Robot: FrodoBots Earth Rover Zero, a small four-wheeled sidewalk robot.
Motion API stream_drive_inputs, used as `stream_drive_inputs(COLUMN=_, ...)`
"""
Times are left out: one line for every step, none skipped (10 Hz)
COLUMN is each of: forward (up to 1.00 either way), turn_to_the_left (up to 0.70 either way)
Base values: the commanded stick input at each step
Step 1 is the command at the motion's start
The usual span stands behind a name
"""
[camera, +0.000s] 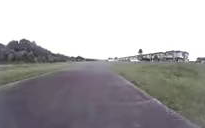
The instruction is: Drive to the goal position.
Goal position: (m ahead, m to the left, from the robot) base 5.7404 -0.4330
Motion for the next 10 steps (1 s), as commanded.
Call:
stream_drive_inputs(forward=0.7, turn_to_the_left=0.0)
stream_drive_inputs(forward=0.7, turn_to_the_left=0.0)
stream_drive_inputs(forward=0.7, turn_to_the_left=0.0)
stream_drive_inputs(forward=0.7, turn_to_the_left=0.0)
stream_drive_inputs(forward=0.7, turn_to_the_left=0.0)
stream_drive_inputs(forward=0.7, turn_to_the_left=0.01)
stream_drive_inputs(forward=0.7, turn_to_the_left=0.03)
stream_drive_inputs(forward=0.7, turn_to_the_left=0.2)
stream_drive_inputs(forward=0.7, turn_to_the_left=0.35)
stream_drive_inputs(forward=0.7, turn_to_the_left=0.35)
